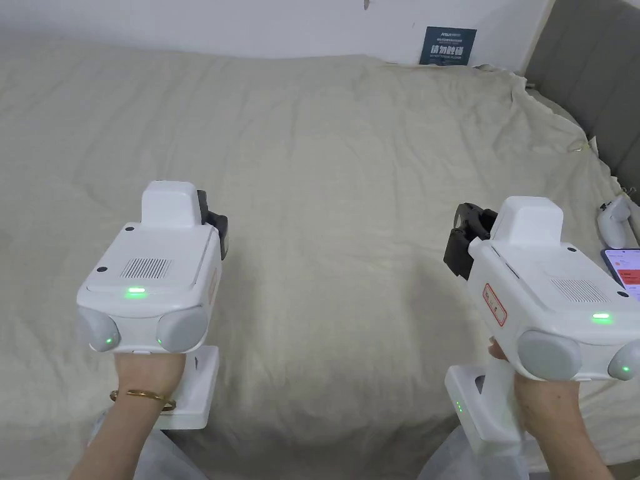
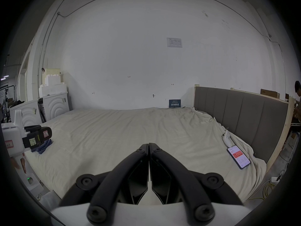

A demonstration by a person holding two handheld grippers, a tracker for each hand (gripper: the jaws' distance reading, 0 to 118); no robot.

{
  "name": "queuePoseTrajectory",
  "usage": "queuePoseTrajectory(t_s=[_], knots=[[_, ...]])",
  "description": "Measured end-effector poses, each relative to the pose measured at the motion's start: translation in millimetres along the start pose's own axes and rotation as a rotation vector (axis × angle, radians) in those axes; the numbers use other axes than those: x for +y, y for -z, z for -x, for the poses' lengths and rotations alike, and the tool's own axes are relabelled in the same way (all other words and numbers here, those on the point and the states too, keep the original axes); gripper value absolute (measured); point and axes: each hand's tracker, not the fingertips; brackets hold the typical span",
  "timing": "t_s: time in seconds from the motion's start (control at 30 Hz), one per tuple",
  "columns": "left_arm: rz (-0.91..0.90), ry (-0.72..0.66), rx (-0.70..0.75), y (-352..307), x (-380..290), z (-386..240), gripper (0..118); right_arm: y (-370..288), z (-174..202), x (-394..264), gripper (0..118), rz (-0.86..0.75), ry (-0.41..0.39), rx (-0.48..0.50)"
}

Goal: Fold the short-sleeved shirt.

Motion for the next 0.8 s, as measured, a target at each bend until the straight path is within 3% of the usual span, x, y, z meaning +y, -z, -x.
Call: queuePoseTrajectory(t_s=[0.8], knots=[[-0.004,0.013,-0.005,-1.0,1.2,-3.5,0,-1.4,1.9,-1.2,0,-0.001,-0.005,0.007]])
